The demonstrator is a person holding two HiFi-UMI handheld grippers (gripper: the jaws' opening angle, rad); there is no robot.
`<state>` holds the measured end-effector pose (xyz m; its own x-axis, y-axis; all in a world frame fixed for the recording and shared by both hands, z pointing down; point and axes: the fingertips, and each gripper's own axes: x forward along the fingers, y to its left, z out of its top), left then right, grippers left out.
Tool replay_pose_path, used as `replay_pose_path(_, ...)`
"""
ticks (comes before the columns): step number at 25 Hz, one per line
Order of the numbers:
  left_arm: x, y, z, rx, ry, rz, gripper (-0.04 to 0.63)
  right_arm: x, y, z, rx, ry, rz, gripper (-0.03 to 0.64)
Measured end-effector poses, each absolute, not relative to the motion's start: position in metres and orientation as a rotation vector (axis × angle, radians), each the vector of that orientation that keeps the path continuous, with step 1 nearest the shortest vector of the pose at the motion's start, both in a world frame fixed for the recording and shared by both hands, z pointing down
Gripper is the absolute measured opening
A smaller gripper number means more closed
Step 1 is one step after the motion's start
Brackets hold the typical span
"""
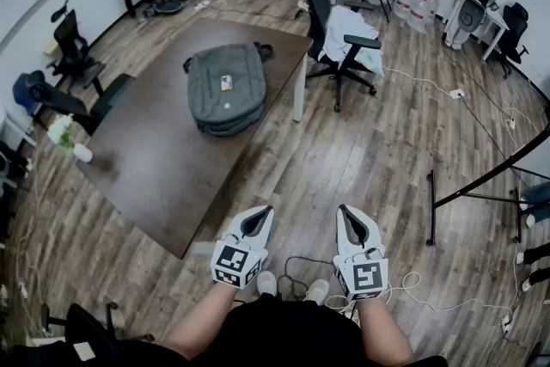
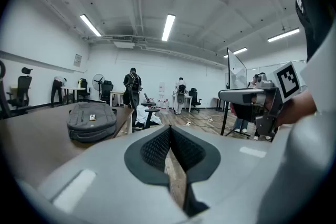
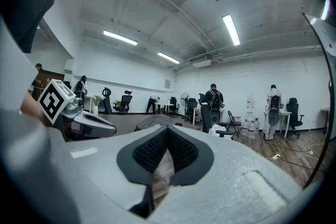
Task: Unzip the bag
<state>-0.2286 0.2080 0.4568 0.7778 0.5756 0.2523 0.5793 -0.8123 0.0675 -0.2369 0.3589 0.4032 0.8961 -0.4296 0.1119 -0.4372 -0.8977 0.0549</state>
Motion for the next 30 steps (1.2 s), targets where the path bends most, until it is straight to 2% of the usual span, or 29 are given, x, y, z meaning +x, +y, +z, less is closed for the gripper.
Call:
replay_pose_path(18, -0.206, 0.145, 0.476, -2.917, -0.962, -0.458, 0.017, -0.217, 0.306, 0.422, 3.033, -0.667, 0.194, 0.003)
replay_pose_path(30, -0.131, 0.126, 0.486, -2.971, -0.66, -0.512, 0.017, -0.111, 0.273, 0.444, 2.883, -1.056, 0.206, 0.003)
